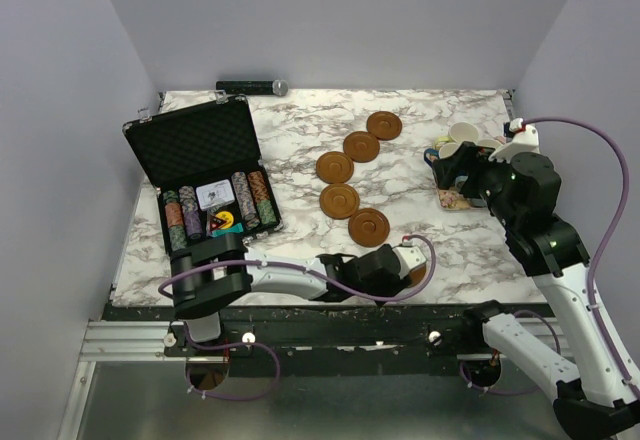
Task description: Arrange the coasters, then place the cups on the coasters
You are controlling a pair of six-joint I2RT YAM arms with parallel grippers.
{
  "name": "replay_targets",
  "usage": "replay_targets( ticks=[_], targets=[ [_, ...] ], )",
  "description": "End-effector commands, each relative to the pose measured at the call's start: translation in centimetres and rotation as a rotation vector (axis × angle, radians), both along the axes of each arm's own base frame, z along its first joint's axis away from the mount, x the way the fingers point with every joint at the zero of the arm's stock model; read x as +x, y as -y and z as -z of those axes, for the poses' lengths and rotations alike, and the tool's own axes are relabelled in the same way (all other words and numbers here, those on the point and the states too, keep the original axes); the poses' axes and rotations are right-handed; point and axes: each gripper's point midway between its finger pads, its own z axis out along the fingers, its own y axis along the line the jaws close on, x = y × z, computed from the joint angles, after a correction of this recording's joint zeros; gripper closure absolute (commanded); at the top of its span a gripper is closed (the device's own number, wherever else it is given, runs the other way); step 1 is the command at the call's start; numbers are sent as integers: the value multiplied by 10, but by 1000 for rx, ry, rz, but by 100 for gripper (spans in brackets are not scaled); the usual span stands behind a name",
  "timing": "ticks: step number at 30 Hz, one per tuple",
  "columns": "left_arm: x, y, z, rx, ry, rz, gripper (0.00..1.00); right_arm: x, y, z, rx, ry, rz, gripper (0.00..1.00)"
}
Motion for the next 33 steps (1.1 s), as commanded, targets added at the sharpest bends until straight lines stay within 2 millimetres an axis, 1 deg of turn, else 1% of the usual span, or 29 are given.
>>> replay_targets(
  ticks=[1,9,13,14,16,23,25,26,28,30,33],
  targets=[
    [-9,8,10,37,-44,36,37,-4,6,-15,-5,36,18,3],
    [-1,14,26,92,-40,-7,41,-5,5,-21,11,57,10,3],
    [7,18,31,107,-24,-49,44,-5,4,-23,14,66,9,3],
    [9,13,35,134,-21,-67,45,-5,5,-23,12,68,10,3],
    [15,12,37,151,-9,-101,46,-6,5,-23,12,68,13,3],
    [25,7,39,168,12,-181,46,-6,8,-20,6,66,26,3],
    [26,9,30,134,26,-185,46,-6,11,-15,-2,57,39,2],
    [28,10,23,108,35,-184,43,-6,14,-10,-10,46,57,1],
    [30,19,-3,24,65,-165,38,-6,22,0,-31,17,98,0],
    [34,22,-31,-30,102,-152,34,-6,30,10,-55,-12,135,0],
    [36,27,-75,-97,159,-116,28,-4,38,19,-62,-48,156,0]
  ],
)
